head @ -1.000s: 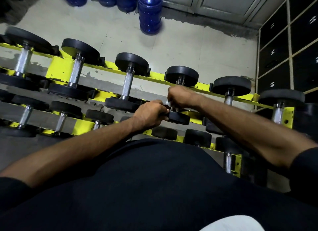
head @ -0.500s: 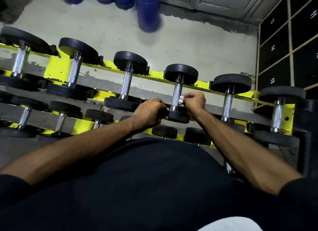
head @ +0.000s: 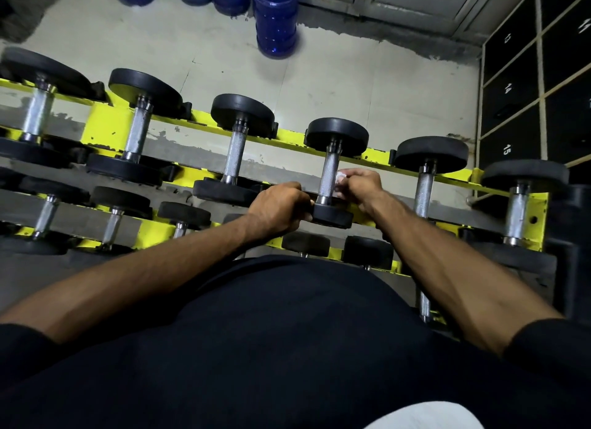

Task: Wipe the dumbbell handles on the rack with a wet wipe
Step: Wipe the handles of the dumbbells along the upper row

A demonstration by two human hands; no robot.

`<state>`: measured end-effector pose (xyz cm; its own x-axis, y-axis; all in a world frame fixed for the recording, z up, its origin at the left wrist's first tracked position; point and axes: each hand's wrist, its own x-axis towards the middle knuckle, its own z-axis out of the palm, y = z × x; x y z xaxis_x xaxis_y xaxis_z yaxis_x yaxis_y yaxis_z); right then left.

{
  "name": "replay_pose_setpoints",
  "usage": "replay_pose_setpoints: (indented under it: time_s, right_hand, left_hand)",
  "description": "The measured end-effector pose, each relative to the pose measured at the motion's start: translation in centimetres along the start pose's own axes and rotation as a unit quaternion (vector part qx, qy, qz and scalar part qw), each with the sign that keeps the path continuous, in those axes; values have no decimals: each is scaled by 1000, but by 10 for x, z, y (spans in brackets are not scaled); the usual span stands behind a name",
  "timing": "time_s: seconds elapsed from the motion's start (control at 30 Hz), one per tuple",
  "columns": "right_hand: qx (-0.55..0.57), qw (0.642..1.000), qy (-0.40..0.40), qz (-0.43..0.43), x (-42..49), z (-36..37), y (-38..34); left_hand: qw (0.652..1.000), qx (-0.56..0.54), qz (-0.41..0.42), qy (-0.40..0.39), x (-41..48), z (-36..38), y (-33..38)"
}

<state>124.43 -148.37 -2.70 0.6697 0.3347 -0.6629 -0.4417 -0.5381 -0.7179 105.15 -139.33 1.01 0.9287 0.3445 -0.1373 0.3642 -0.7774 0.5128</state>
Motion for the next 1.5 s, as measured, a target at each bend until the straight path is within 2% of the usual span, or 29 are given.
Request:
replay_pose_setpoints:
  time_s: [0.1,0.13,0.2,0.27,0.3,0.37,0.4,0.47,0.53,0.57,0.63,0.67,0.73,0.83,0.9,1.03,1.1,1.17,1.23,1.3,1.33,1.4,1.43,1.5]
  right_hand:
    - [-169,981,-86,27,-4,-10,8]
    - [-186,978,-92,28,-4,-13,8]
    - [-129,989,-65,13,-5,-13,5]
    - [-33,999,-11,-40,-5,-8,2]
    - [-26,996,9,-85,-5,-7,2]
    - [-118,973,-4,-200,-10,-5,5]
    - [-193,946,-43,-256,-13,-6,6]
    - [-357,859,-128,-343,-18,-7,5]
    - [-452,782,-140,-406,-16,-5,-3]
    - [-464,769,-115,-425,-14,-3,-9]
    - [-466,763,-50,-445,-12,6,-19]
    - [-482,749,-33,-453,-12,11,-23]
    - [-577,686,-42,-441,-14,20,-27]
    - [-711,564,-130,-400,-23,32,-39]
    - [-739,530,-167,-381,-23,41,-48]
    - [-763,498,-150,-384,-14,52,-51]
    - [-777,481,-186,-361,-11,55,-48]
    - [-775,479,-220,-349,-11,57,-47]
    - [-754,485,-236,-374,-14,51,-54]
    - [-717,511,-238,-411,-17,38,-57]
    - [-693,536,-236,-421,-19,29,-57]
    - [-647,608,-223,-402,-22,8,-47]
    - [-616,657,-211,-381,-23,-1,-38]
    - [-514,777,-167,-322,-20,-13,-18]
  left_hand:
    - [1000,-3,2,-1,1,0,-2]
    - [1000,-3,4,-3,2,0,-2]
    - [1000,0,8,0,2,1,-2]
    - [1000,1,18,7,1,2,-3]
    - [1000,4,24,10,1,2,-3]
    - [999,9,37,14,-1,3,-5]
    - [999,10,42,16,-1,4,-6]
    - [999,12,45,20,0,3,-7]
    - [999,12,45,18,1,3,-5]
    - [999,10,45,15,1,2,-5]
    - [999,4,41,16,1,2,-4]
    - [999,2,38,19,2,3,-4]
    - [999,1,29,20,2,3,-5]
    - [999,6,26,20,3,2,-4]
    - [999,12,32,18,2,1,-3]
    - [999,21,34,26,1,0,-1]
    - [999,20,42,28,1,0,-1]
    - [998,23,57,27,1,-1,-1]
    - [997,33,71,28,2,-1,-1]
    - [996,31,71,31,1,0,-2]
    - [997,31,68,34,1,0,-2]
    - [997,30,61,36,1,1,-4]
    - [997,26,58,36,1,1,-4]
    - [998,15,55,37,0,2,-4]
